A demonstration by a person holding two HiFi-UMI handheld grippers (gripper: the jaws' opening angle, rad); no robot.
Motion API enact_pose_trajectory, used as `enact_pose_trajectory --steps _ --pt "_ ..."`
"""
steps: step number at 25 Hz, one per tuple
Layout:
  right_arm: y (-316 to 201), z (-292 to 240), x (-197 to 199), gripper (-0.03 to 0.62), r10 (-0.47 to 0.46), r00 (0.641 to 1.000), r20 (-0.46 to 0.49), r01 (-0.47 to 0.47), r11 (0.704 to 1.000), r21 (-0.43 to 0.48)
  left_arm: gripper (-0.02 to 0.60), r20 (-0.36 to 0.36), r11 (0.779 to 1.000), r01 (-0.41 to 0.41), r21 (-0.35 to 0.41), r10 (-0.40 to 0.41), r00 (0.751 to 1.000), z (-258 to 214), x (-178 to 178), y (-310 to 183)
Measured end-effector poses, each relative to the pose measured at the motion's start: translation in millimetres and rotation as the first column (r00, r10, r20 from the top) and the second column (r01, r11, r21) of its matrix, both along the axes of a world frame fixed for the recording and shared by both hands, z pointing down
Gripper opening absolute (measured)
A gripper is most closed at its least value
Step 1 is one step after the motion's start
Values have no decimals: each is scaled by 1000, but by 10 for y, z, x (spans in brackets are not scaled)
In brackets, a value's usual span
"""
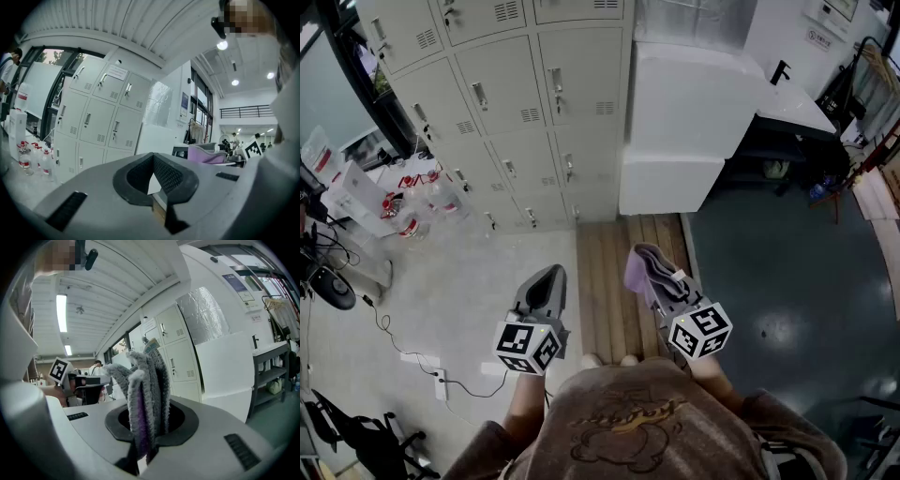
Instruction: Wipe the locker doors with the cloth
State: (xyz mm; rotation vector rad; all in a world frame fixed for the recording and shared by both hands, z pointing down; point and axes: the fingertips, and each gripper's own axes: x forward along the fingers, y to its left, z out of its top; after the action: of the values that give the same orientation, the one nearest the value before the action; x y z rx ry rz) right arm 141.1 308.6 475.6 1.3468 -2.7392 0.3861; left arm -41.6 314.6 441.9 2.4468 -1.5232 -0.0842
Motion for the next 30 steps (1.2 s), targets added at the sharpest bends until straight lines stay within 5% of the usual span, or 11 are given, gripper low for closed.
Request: enact_pose_trajectory --steps 18,30 --pt "-167 136 -350 52 80 997 -24 -79 997 19 0 3 1000 -30 1 30 1000 139 -471 -293" --pt "-1250 131 -420 52 72 997 -28 -71 997 42 0 -9 1000 -19 18 19 1000 160 -512 -1315"
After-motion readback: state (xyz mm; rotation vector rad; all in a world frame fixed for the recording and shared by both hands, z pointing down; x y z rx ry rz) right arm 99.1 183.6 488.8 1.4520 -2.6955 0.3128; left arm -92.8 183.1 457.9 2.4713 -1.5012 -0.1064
